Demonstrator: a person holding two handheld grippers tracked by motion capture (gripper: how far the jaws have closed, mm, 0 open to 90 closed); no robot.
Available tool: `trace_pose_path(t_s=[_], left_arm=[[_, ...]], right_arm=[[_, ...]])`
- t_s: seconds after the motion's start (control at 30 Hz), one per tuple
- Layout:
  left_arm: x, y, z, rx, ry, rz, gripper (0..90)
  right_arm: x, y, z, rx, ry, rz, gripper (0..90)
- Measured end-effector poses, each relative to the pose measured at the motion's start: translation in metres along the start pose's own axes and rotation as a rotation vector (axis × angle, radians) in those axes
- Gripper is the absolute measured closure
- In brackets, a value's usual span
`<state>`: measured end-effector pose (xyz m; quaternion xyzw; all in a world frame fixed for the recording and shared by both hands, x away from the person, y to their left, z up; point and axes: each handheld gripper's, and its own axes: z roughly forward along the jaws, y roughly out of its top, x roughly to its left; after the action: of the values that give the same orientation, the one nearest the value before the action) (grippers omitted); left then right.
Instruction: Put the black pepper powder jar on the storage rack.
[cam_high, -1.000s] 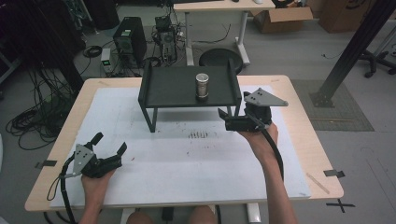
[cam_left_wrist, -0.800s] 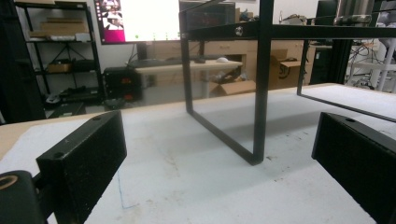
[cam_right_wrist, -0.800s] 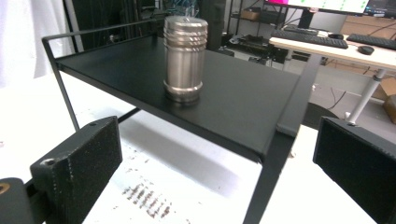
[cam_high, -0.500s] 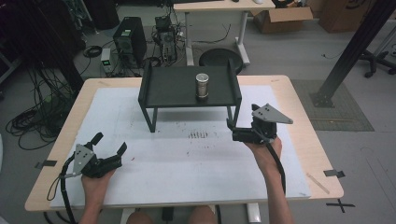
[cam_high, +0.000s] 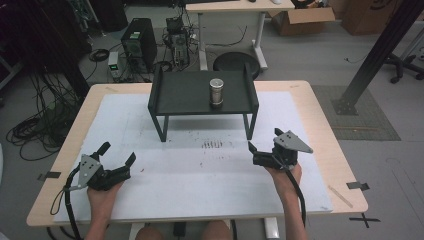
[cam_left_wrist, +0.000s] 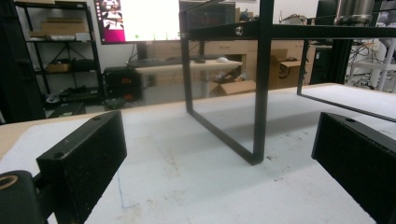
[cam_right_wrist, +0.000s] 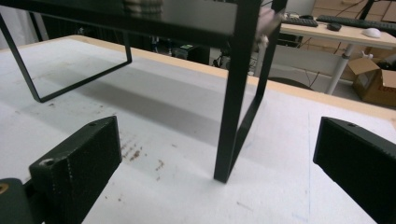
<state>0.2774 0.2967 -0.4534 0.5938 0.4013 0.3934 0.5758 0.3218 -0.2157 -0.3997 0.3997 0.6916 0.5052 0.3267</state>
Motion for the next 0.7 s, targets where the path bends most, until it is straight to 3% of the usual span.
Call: trace_pose_path(t_s=[0.23, 0.27, 0.47, 0.7], left_arm=[[0.0, 0.0, 0.0, 0.0, 0.0, 0.001, 3.6], [0.0, 0.0, 0.0, 0.0, 0.0, 0.001, 3.6], [0.0, 0.0, 0.0, 0.0, 0.001, 0.001, 3.6], [0.0, 0.0, 0.0, -0.001, 0.001, 0.001, 3.6]], right_arm=[[-0.004, -0.021, -0.007, -0.045, -0.036, 0.003, 1.0], [-0.007, -0.029, -0.01, -0.064, -0.066, 0.009, 1.0], [-0.012, -0.045, -0.019, -0.121, -0.122, 0.034, 0.9], [-0.013, -0.061, -0.025, -0.189, -0.134, 0.073, 1.2]])
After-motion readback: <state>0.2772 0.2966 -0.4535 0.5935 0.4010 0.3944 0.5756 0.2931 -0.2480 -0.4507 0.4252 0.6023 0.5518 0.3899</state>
